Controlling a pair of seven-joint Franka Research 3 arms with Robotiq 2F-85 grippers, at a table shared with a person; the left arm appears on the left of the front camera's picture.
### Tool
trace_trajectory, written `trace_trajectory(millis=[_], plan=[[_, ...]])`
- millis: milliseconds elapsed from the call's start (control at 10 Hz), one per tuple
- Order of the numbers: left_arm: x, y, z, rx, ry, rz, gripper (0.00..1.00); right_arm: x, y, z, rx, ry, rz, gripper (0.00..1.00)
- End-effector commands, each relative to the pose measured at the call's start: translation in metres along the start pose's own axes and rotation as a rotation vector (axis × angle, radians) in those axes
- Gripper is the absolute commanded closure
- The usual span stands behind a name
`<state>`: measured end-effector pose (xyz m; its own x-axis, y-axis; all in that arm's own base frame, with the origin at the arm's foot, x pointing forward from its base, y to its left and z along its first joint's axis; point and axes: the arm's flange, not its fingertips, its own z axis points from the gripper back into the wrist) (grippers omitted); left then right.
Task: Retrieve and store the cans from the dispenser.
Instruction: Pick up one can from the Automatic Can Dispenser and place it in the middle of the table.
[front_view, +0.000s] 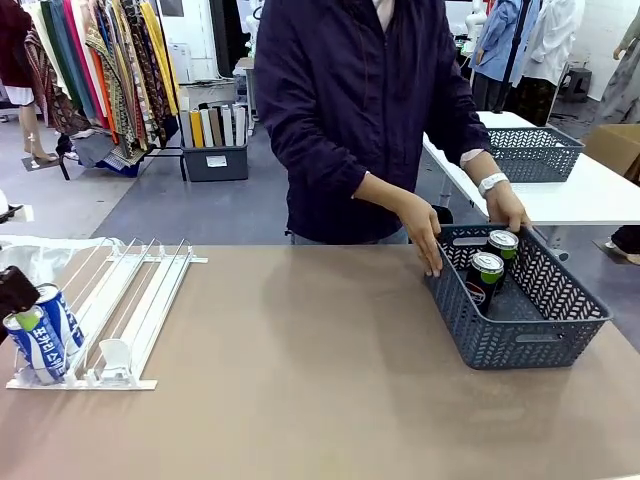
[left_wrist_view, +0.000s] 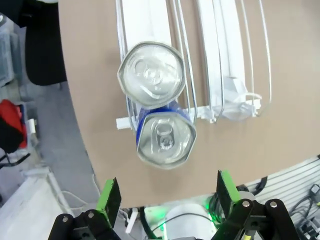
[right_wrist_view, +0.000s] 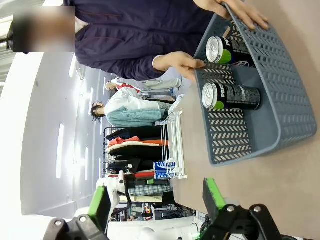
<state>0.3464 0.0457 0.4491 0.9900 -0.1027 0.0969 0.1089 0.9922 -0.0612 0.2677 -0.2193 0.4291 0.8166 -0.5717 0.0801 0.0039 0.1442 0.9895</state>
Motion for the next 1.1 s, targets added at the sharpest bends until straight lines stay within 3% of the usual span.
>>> trace_trajectory(millis=[0,500,1000], plan=[[-0.02,-0.01,-0.032,-0.026,-0.035,-0.017,0.0,0.0,0.003,0.0,0.008,0.001,-0.003,0.0],[-0.006,-0.016,-0.062,0.019,-0.019,-0.022,0.0,0.0,0.003,0.0,0.008,0.001,-0.003,0.0],[-0.005,-0.018,-0.065,0.037,0.019,-0.024,0.0,0.0,0.003,0.0,0.008,0.001,-0.003,0.0]])
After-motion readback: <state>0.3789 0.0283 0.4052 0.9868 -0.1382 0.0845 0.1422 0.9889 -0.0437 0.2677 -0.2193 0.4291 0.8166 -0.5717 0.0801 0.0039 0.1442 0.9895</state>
